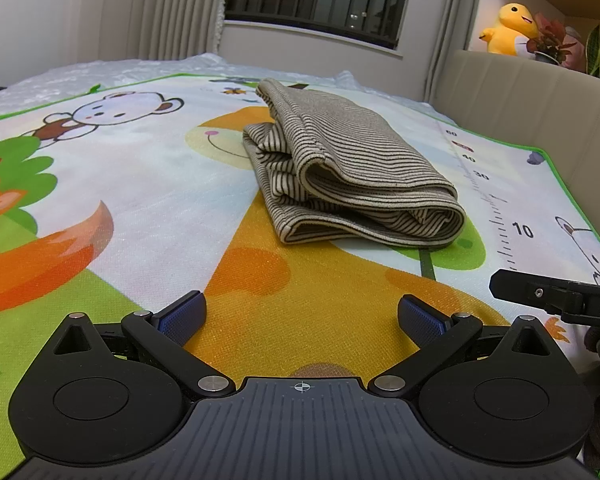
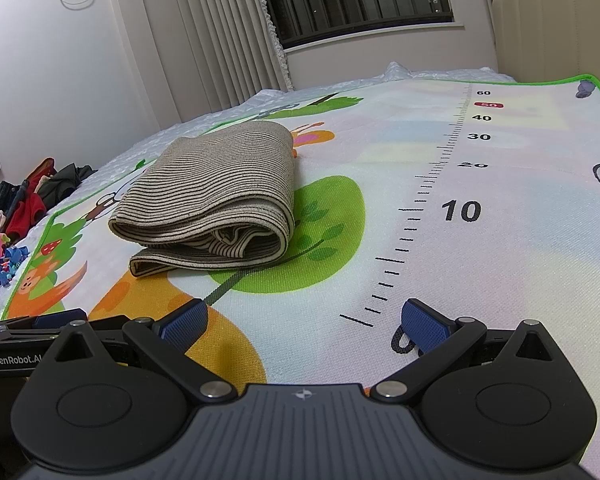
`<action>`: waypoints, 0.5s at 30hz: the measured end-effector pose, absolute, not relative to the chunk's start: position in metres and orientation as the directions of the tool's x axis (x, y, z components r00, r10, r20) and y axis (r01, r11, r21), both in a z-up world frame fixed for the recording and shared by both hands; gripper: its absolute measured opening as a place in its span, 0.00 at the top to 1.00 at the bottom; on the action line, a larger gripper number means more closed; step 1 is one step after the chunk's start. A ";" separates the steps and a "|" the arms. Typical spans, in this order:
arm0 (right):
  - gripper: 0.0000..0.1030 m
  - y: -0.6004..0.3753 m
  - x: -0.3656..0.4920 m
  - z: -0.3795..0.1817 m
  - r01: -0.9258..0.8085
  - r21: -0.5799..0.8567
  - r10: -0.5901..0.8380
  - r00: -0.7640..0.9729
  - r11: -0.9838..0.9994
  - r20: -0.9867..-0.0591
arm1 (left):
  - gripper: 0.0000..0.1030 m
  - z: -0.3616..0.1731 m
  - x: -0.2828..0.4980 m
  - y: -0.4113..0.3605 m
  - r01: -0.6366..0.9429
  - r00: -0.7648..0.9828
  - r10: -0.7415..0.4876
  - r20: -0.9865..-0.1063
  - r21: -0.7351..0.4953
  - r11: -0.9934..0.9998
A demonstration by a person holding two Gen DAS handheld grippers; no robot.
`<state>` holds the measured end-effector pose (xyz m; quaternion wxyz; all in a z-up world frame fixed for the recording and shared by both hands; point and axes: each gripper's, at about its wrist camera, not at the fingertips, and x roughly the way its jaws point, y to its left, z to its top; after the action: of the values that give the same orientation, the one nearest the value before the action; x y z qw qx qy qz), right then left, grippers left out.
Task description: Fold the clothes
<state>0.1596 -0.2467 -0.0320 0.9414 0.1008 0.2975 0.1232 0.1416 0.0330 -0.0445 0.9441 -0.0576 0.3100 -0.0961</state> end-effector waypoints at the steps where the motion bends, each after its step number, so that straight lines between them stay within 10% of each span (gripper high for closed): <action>1: 0.00 -0.247 0.160 -0.032 -0.172 0.263 0.292 0.793 0.949 -0.535 | 0.00 -0.045 0.142 0.033 0.146 0.789 -0.218 -0.574 -0.169 0.975; 15: 0.00 -0.248 0.159 -0.032 -0.172 0.264 0.293 0.793 0.949 -0.534 | 0.00 -0.044 0.140 0.031 0.143 0.796 -0.206 -0.569 -0.154 0.978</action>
<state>0.1594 -0.2476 -0.0320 0.9414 0.1015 0.2970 0.1235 0.1403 0.0315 -0.0438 0.9462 -0.0518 0.3060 -0.0921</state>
